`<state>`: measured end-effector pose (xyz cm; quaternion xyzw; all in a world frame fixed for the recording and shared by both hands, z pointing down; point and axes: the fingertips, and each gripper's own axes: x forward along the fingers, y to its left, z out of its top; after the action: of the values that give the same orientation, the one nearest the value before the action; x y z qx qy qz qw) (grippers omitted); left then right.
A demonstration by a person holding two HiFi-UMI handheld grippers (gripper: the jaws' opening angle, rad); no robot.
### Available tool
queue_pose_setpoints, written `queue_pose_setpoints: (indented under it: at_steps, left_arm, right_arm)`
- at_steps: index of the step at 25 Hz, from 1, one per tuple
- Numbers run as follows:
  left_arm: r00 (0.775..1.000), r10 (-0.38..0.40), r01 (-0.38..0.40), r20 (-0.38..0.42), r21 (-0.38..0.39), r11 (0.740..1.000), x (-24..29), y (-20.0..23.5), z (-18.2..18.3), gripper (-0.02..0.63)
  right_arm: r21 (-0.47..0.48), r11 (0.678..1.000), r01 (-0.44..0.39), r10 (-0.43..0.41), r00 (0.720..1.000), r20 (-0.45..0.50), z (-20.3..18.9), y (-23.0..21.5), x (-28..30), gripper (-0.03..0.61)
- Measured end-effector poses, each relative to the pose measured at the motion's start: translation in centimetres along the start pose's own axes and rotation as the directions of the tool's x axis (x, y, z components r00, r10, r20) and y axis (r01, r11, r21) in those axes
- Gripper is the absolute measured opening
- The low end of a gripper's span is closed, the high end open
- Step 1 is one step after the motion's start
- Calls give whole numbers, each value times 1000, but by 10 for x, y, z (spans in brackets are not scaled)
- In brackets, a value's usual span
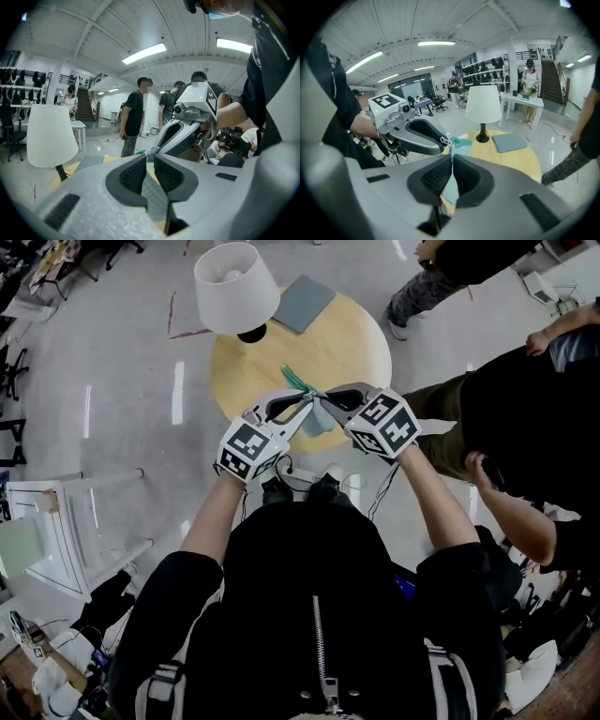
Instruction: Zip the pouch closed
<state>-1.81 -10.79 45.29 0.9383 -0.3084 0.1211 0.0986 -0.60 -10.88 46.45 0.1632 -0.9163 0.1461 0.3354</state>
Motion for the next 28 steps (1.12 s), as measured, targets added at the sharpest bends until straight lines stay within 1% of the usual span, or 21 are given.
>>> queue_pose_setpoints:
  at_steps: [2,4,13,17,24,28]
  left_arm:
    - [1000,3,-3,3,2,1000,-1,-1,0,19]
    - [1000,6,-6,3,3,1000,0,-1,0,6]
    - [1000,12,-12,-5,6,1000,-2,-1,5,5]
    - [1000,17,-17,-7,-7,1000,-2,1,3,5]
    - [1000,8,-8,-17,-4,1000,-1,2,-3,5]
    - [1000,23,-24,-17,-28,999,-4,7,-6,3]
  right_arm:
    - [4,1000,-7,7,1000,0,-1,3,0,14]
    - [6,1000,-13,13,1000,-3,-3,4,-1,14]
    - [18,1000,-10,10,1000,17,-1,10,-9,12]
    - [18,1000,-12,12,1000,21,-4,12,-9,11]
    - [24,1000,-12,11,1000,20,-7,14,-7,9]
    - [22,1000,-11,11,1000,16,-9,17,-8,9]
